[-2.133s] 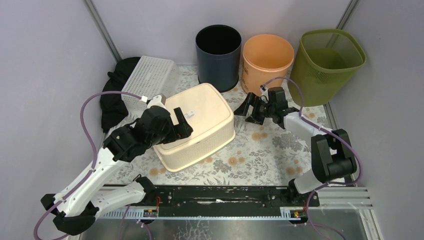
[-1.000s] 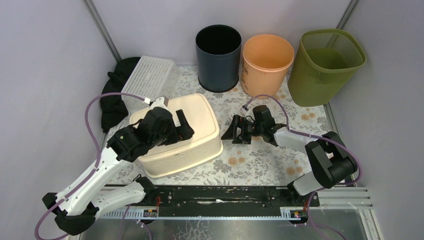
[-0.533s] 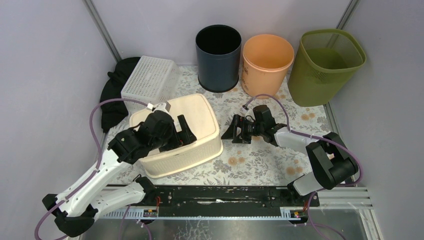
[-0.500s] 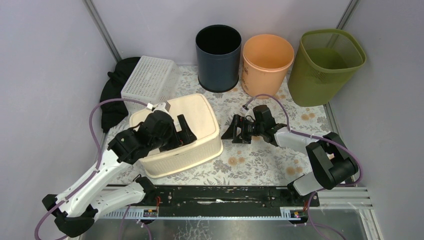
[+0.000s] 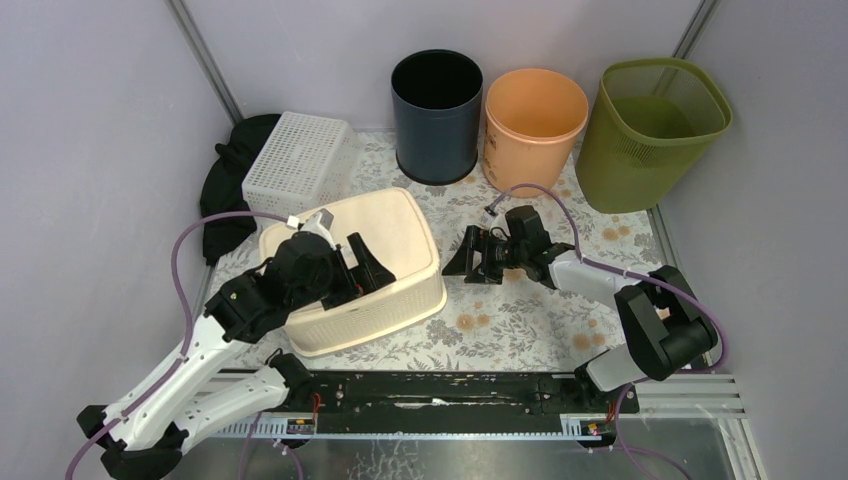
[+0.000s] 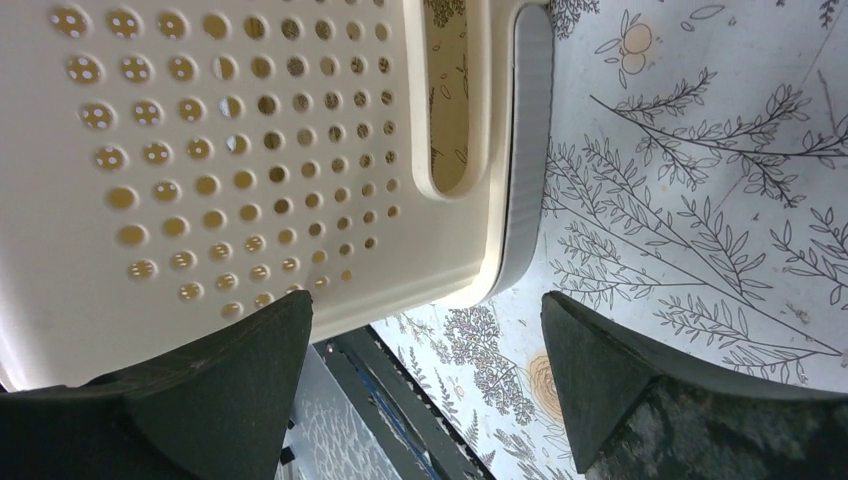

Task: Turn the large container upside down
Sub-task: Move the container to the center of the board.

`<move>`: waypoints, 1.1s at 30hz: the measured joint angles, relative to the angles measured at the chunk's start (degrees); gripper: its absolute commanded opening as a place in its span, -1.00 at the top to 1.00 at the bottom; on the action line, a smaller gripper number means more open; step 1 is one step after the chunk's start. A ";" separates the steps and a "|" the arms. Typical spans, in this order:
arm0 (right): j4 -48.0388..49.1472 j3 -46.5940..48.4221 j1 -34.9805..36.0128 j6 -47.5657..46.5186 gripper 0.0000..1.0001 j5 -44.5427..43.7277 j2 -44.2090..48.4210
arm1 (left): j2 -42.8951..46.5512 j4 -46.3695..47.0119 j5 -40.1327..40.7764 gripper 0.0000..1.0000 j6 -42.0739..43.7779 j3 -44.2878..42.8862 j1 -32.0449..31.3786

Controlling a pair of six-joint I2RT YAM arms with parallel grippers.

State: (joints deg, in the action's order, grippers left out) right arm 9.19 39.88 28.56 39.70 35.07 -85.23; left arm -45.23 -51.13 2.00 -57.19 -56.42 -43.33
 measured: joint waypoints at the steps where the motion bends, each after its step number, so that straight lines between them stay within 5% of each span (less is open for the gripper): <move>1: -0.13 0.24 0.00 -0.04 -0.84 -0.02 0.00 | 0.17 0.09 -0.20 -1.00 -0.15 0.07 0.00; 16: -0.50 0.68 0.00 -0.26 -0.84 -0.02 -0.33 | 2.56 0.17 -6.91 -1.00 -1.20 0.00 -0.02; 25: 0.57 0.68 0.00 -0.17 -0.84 0.09 -1.20 | 8.96 0.15 1.25 -1.00 -0.55 -0.02 -0.09; 33: 0.66 0.68 0.00 -0.17 -0.84 0.11 -1.42 | 4.02 -2.14 -5.53 -1.00 0.85 -4.66 -0.09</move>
State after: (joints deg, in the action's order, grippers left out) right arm 9.85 40.56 28.56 39.53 35.18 -86.65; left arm -41.21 -53.28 -3.53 -56.34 -61.08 -43.42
